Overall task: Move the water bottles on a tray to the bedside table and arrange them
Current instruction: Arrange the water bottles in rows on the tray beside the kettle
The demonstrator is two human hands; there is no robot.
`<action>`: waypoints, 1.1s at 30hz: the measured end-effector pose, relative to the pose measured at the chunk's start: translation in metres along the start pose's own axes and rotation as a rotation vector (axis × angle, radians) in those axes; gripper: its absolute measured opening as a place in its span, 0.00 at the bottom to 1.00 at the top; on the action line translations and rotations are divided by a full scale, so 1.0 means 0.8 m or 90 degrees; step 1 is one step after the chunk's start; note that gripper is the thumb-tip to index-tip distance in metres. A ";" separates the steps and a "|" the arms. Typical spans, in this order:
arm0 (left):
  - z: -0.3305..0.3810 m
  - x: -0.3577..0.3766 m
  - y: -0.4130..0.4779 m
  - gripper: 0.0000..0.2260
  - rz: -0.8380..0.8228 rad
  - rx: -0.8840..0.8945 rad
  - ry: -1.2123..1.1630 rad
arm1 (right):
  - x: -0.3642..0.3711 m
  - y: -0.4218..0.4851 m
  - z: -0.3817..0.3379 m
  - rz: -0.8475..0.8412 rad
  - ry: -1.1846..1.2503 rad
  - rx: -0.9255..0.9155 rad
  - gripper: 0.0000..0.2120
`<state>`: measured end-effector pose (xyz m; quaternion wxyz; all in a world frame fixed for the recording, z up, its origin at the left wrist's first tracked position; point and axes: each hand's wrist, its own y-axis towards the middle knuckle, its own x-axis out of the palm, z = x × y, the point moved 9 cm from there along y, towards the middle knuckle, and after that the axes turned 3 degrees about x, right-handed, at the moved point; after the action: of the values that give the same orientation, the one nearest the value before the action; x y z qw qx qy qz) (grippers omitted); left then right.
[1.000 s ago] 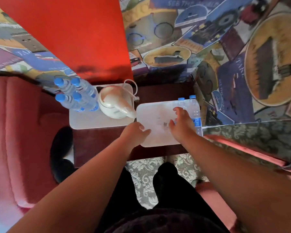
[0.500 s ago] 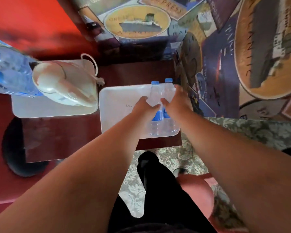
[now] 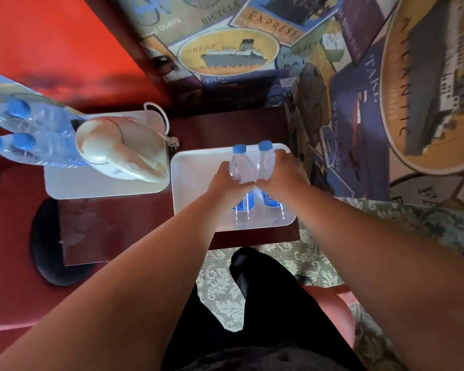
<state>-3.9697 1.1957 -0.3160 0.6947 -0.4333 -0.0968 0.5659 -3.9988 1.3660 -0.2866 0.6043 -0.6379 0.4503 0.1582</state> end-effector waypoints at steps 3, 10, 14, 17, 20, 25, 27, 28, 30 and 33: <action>-0.007 -0.039 -0.038 0.28 -0.025 0.024 0.003 | -0.005 -0.042 -0.009 0.047 0.023 -0.045 0.39; -0.062 -0.197 -0.140 0.22 0.078 0.071 -0.021 | -0.006 -0.145 -0.126 0.088 0.078 -0.223 0.31; -0.113 -0.308 -0.178 0.31 0.162 0.057 -0.012 | 0.009 -0.187 -0.253 0.059 0.075 -0.319 0.32; -0.153 -0.396 -0.196 0.31 0.218 0.064 -0.067 | 0.033 -0.210 -0.344 0.046 0.104 -0.347 0.33; -0.188 -0.469 -0.199 0.23 0.241 0.063 -0.130 | 0.057 -0.223 -0.413 0.087 0.113 -0.334 0.34; -0.222 -0.562 -0.182 0.24 0.272 0.098 -0.050 | 0.102 -0.223 -0.496 0.143 0.160 -0.298 0.29; -0.227 -0.581 -0.167 0.24 0.262 0.113 -0.016 | 0.116 -0.220 -0.517 0.164 0.175 -0.290 0.28; -0.228 -0.588 -0.160 0.23 0.261 0.123 0.003 | 0.122 -0.219 -0.525 0.175 0.179 -0.288 0.27; -0.227 -0.595 -0.148 0.23 0.252 0.146 0.020 | 0.131 -0.216 -0.539 0.190 0.194 -0.282 0.25; -0.227 -0.592 -0.134 0.25 0.222 0.178 0.038 | 0.140 -0.214 -0.551 0.218 0.201 -0.263 0.24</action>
<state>-3.9423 0.6959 -0.1812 0.6424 -0.3596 0.0796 0.6721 -3.9578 0.8973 -0.1660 0.3492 -0.6787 0.5978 0.2451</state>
